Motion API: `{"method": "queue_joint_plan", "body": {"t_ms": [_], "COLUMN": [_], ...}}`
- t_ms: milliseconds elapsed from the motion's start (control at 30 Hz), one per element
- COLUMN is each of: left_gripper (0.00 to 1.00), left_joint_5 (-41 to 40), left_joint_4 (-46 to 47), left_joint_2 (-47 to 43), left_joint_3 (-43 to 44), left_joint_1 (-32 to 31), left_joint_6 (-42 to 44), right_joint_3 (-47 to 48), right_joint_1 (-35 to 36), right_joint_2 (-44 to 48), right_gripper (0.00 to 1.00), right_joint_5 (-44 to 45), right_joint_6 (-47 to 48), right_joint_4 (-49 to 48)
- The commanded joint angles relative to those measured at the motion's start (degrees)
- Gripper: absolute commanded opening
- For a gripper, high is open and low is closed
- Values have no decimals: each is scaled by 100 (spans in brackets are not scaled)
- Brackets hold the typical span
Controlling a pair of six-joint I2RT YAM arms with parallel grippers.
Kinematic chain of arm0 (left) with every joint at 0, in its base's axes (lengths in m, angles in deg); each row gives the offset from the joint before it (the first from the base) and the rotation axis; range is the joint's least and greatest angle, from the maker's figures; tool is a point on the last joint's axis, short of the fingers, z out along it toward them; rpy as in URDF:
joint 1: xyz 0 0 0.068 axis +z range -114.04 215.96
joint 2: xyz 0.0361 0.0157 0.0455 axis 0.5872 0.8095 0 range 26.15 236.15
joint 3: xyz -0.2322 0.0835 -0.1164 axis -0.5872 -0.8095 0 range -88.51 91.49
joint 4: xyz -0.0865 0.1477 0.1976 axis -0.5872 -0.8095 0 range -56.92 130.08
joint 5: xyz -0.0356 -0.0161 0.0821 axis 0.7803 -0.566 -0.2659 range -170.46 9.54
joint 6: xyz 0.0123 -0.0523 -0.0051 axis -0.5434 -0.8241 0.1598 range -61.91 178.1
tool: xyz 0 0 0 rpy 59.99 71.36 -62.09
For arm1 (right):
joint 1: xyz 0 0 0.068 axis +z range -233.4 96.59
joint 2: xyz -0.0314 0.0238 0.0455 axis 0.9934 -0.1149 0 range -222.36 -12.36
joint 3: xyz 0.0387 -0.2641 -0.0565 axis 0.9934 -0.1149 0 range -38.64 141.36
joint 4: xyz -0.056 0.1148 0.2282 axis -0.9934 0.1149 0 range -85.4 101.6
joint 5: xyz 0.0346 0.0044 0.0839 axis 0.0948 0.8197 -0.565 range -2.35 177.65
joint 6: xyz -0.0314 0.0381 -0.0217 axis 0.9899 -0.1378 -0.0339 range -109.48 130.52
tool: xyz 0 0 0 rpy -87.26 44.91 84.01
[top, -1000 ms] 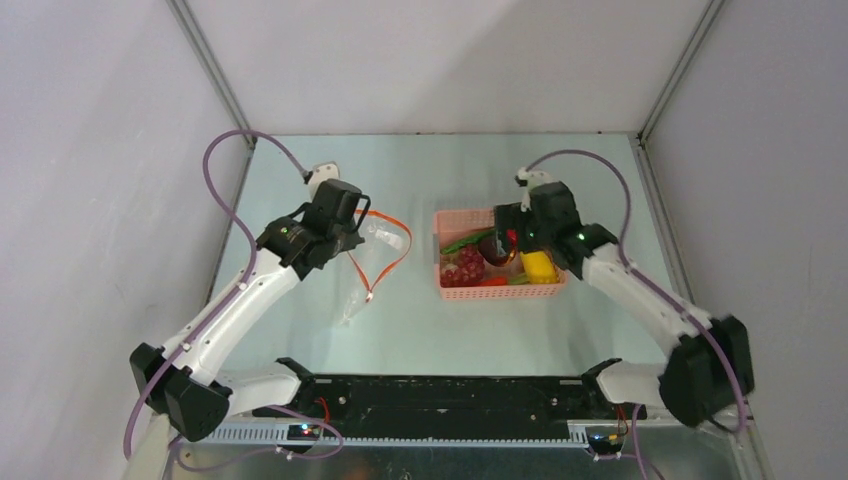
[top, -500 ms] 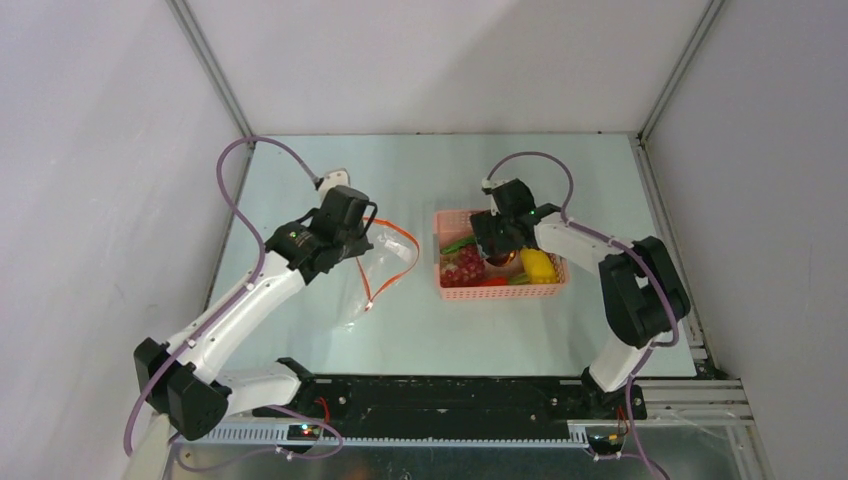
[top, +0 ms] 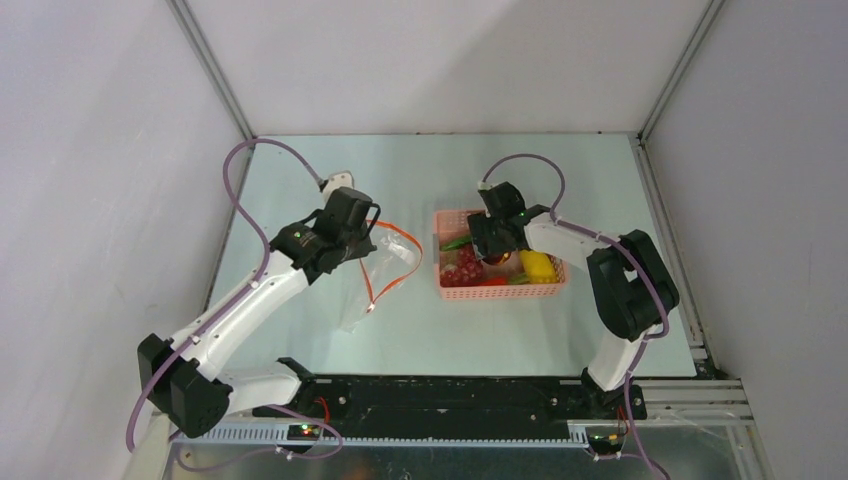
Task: Place the food in the zip-top bag and seal the zipper
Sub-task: Pick up the fake vegetable from the bin, then place the fake vegetable in the zipper food storage bag.
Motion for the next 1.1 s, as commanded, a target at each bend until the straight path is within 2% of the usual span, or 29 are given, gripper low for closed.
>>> {"method": "queue_joint_plan", "body": {"t_ms": [0,100,233,400,500,667,800,967,1067], "left_gripper": [0,0,0,0,0,0,0,0,0], "left_joint_5": [29,27,87,93,177,275,373,333,218], "left_joint_4": [211,219,274,381,366,446,442,347,162], "left_joint_2": [-103,-123,-125,-118,-107,-169,-237,-335,-363], "left_joint_3": [-11,7,-21,-109,-86,-133,-142,-95,4], "left_joint_1": [-38,-54,-50,-56,-61,-65,-82,-91,-91], "left_joint_6": [-95,-86,-70,-67,-59,-58,-64,-112,-176], "right_joint_3": [128,129,111,-64,-232,-278,-278,-275,-201], "right_joint_1": [66,99,238,557,816,1430,1772,2164,2323], "right_joint_2": [-47,244,774,1572,2218,2990,3002,2743,2425], "right_gripper": [68,55,50,49,48,50,50,56,59], "right_joint_5": [276,361,592,854,718,-340,-1539,-1764,-1781], "right_joint_6": [-232,-298,-355,-655,-794,-705,-987,-1156,-1318], "right_joint_4": [-112,-28,199,221,11,-687,-1543,-2591,-2803]}}
